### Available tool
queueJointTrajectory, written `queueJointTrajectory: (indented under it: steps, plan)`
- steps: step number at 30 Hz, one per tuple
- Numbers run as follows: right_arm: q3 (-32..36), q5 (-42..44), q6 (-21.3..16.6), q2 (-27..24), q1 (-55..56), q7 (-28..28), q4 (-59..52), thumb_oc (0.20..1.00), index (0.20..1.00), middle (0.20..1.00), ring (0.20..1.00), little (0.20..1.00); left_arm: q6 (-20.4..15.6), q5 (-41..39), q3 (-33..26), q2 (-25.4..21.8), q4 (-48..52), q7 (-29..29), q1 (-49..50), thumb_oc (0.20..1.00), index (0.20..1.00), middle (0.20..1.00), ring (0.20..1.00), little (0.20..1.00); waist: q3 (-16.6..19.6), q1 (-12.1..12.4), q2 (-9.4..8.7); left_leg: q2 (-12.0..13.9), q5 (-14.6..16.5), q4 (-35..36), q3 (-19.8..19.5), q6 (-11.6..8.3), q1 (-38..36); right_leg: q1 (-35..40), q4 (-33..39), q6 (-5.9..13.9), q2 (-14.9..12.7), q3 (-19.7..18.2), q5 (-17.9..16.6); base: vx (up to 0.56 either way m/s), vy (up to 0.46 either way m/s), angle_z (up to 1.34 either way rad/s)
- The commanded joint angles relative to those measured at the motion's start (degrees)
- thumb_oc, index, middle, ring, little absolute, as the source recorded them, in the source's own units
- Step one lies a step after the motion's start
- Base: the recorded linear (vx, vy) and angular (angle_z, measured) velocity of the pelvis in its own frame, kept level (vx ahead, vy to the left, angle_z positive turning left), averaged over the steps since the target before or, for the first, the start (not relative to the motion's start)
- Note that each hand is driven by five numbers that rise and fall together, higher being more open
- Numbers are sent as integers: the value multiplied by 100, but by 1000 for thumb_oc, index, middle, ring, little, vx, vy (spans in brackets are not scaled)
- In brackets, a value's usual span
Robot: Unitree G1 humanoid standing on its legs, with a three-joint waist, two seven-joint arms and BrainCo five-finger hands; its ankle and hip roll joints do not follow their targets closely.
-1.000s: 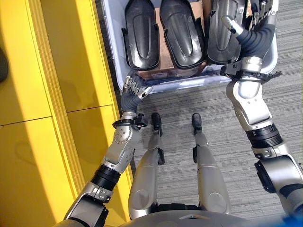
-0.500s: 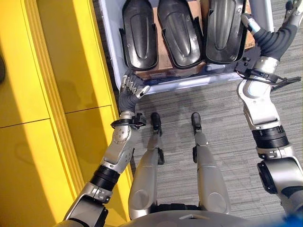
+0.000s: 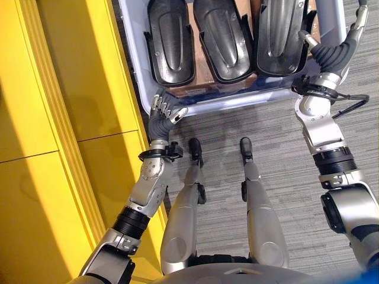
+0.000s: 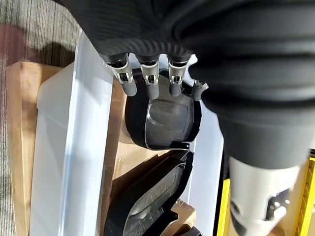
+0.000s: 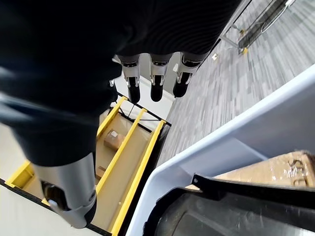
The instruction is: Move parts from the plastic box to the shelf.
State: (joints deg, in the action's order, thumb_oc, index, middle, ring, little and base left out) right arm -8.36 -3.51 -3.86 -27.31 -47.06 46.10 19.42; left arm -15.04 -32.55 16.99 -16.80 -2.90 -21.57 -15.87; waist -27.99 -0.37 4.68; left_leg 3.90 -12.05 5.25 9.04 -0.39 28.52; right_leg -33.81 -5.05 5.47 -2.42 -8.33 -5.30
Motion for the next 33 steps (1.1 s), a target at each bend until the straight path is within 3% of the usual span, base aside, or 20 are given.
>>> queueJointTrajectory:
  steps: [1, 17, 33]
  plan:
    - [-98, 106, -194, -333, -267, -48, -67, 1000, 1000, 1000, 1000, 1000, -346, 88, 104, -135, 202, 86, -54, 1000, 1000, 1000, 1000, 1000, 259, 146, -22, -44, 534, -79, -391, -290, -417, 145, -237, 56, 102, 592, 75, 33, -39, -7]
    - [-748, 650, -160, -609, -1040, -353, 1756, 1000, 1000, 1000, 1000, 1000, -369, -5, 343, -150, 73, 231, -201, 1000, 1000, 1000, 1000, 1000, 257, 208, 119, 8, 550, -62, -369, -332, -369, -124, -364, 33, 183, 541, 110, 10, -12, -4]
    - [-1312, 1025, -135, -546, -1718, -619, 3107, 1000, 1000, 1000, 1000, 1000, -395, -29, 471, -179, 69, 222, -358, 1000, 1000, 1000, 1000, 1000, 205, 264, 251, -13, 555, -40, -398, -338, -268, -348, -452, 16, 189, 606, 131, 1, -1, 0]
